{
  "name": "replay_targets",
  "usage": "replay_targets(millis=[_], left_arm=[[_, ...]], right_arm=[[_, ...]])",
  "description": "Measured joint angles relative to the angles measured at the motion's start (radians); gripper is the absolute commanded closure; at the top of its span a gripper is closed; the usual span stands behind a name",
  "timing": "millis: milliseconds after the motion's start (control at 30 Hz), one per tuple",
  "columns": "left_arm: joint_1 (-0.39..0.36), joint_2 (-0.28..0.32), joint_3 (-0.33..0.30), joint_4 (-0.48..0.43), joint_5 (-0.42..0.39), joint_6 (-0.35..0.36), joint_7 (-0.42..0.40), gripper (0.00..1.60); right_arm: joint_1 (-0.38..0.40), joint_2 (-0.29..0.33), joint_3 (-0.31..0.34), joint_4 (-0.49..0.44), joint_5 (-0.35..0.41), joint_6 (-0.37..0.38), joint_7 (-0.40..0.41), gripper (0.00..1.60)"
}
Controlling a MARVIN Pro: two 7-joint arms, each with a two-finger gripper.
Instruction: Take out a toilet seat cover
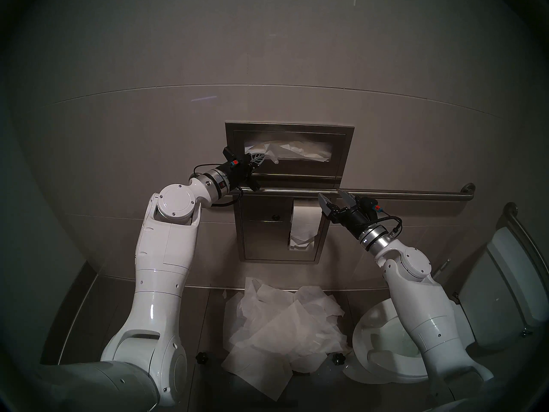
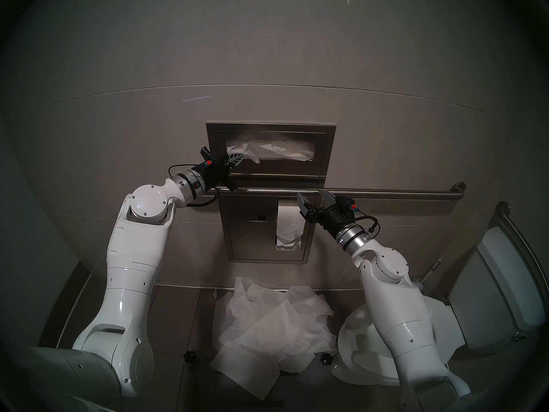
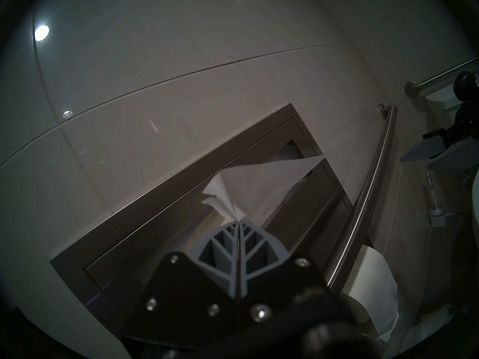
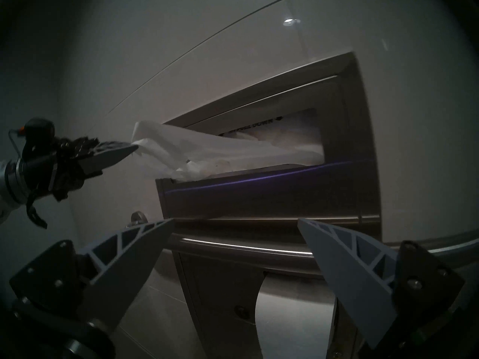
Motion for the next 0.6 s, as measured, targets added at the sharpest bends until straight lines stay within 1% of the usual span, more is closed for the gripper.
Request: replay_targets(millis=[200,433,600], left_arm=[[0.002,0.000,0.000,0.001,0.001,0.000,0.000,1.60],[0.003,0.000,0.000,0.002,0.001,0.000,0.000,1.60],[0.004,-0.001,0.000,0.003,0.002,0.000,0.000,1.60]], right_arm=[[0.049,0.031,-0.034,0.019,-0.127,-0.057,0.014,0.00],[0.092,0.050,-0.035,0.039,-0.216,-0.115,0.015,0.00],[0.139,0.057,-0.031,0.076,-0.296,-0.178,-0.011,0.00]])
